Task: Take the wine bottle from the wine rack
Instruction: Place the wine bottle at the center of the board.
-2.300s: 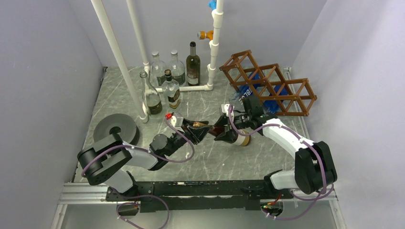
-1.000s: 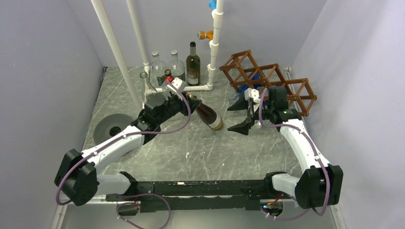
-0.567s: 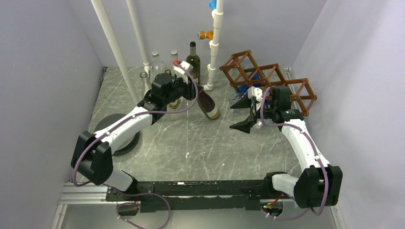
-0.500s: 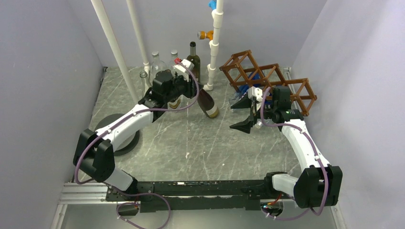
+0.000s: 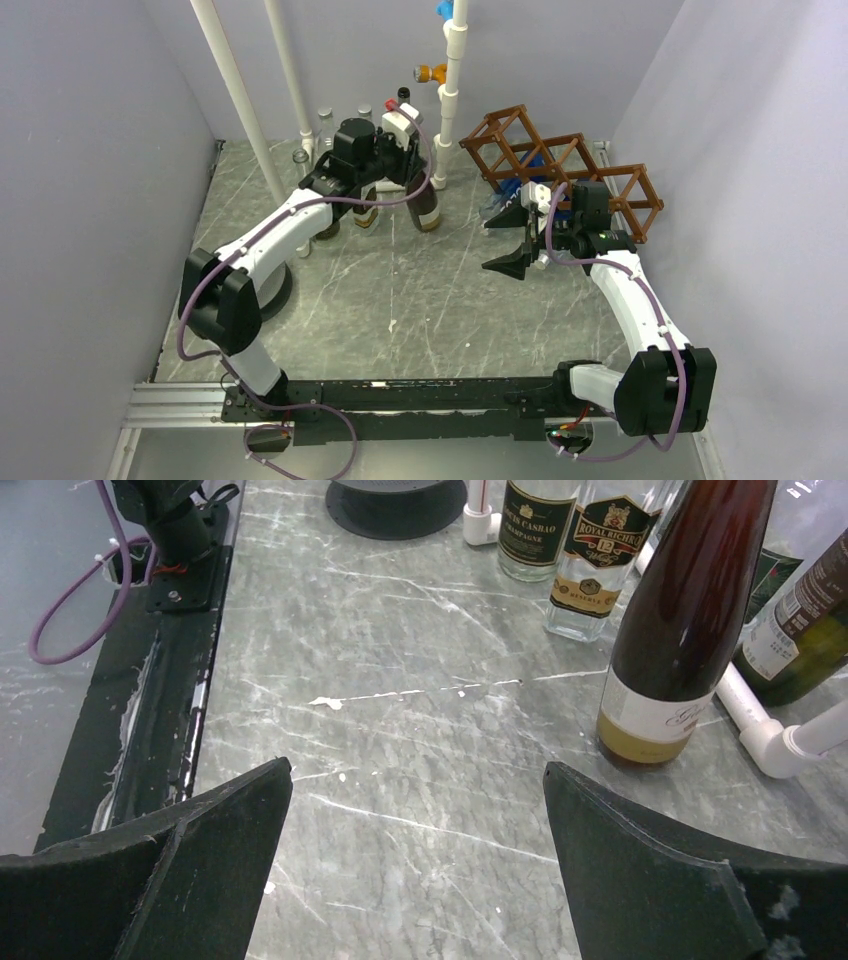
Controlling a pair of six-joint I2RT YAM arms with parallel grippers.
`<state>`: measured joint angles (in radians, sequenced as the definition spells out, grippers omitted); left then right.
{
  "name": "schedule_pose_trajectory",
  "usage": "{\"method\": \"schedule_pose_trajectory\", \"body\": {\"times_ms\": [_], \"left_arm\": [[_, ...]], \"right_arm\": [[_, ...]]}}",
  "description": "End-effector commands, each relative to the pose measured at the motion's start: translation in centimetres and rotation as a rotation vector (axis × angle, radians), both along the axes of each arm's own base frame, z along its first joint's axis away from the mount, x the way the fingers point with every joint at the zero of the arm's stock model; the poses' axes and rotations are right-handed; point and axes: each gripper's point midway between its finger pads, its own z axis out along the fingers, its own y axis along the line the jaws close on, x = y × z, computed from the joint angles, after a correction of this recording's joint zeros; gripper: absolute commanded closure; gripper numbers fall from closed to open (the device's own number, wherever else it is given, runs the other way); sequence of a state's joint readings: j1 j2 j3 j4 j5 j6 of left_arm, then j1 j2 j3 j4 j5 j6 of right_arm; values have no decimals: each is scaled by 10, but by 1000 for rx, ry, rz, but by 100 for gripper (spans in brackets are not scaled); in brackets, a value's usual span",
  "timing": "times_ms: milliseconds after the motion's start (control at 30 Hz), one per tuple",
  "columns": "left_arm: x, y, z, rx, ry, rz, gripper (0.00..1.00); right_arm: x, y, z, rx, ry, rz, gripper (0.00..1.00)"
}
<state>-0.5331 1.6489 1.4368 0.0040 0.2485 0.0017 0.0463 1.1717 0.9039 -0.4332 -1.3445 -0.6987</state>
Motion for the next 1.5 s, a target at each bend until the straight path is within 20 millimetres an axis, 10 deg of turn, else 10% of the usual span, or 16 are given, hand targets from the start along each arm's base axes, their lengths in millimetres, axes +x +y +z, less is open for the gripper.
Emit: {"method": "schedule_pose_trajectory", "body": {"times_ms": [0,800,1133,1467], "left_arm": [[19,14,128,-94,-345,52,100],[70,22,125,-72,-290,113,99],[77,19,122,-89,-269,123,62],[81,16,120,-102,-254,121,51]], "right_arm": [[-3,1,8,26,-51,29,0],[-1,-2,4,25,-47,23,0],[0,-2,2,24,-44,22,0],[0,-2,2,22,-43,23,0]]}}
